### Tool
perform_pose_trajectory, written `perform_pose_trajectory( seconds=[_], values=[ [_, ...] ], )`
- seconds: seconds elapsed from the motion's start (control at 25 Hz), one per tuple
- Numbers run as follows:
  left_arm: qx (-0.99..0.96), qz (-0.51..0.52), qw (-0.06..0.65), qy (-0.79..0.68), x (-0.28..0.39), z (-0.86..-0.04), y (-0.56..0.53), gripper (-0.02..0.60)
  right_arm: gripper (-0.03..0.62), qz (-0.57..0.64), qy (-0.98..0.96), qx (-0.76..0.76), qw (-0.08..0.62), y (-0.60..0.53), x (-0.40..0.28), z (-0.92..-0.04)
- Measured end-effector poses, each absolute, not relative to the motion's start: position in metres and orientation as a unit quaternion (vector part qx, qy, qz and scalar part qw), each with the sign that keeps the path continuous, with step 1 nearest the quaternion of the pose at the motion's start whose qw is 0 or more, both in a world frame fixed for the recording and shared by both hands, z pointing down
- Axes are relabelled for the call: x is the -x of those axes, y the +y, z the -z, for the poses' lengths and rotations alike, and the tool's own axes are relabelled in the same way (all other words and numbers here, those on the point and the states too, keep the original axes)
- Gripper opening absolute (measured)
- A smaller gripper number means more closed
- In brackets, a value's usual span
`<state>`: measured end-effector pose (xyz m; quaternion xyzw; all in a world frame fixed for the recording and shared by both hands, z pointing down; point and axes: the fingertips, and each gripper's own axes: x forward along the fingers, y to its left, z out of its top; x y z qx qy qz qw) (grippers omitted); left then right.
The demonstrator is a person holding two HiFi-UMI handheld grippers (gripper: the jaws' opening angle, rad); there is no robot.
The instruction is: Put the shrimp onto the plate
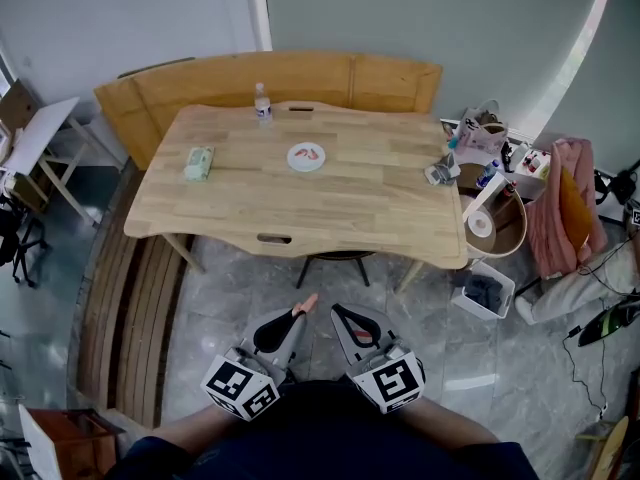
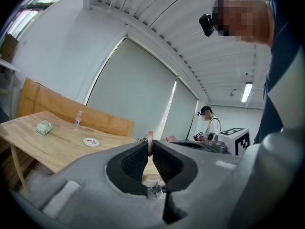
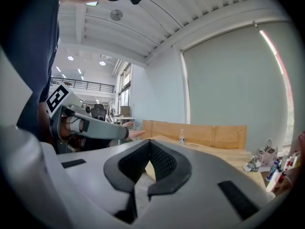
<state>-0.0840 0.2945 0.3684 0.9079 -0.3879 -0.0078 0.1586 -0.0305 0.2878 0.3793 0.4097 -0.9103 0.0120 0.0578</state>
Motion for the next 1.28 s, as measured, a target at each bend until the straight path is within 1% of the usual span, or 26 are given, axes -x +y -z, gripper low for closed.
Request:
perform_pose_trajectory(
  seconds=[0.2,0.4,0.68,0.92,1.28],
  values=[
    [-0.901,0.009,0.162,-0.403,0.067,-0.375,0.292,0.034,0.009,-0.019,-0.913,-0.404,0.05,0.287,0.009,-0.388],
    [-0.897,0.01,0.16,-0.413,0.054,-0.378,0.29,0.034,0.009,-0.027,-0.914,-0.399,0.059,0.284,-0.01,-0.395],
    [-0.899,0.016,0.16,-0.408,0.043,-0.383,0.261,0.034,0.009,-0.029,-0.91,-0.41,0.056,0.255,-0.024,-0.404],
    [-0.906,0.02,0.164,-0.39,0.044,-0.384,0.213,0.034,0.009,-0.022,-0.906,-0.418,0.067,0.215,-0.018,-0.405],
    [-0.915,0.027,0.166,-0.366,0.066,-0.382,0.118,0.034,0.009,-0.026,-0.899,-0.432,0.064,0.127,0.006,-0.4]
  ],
)
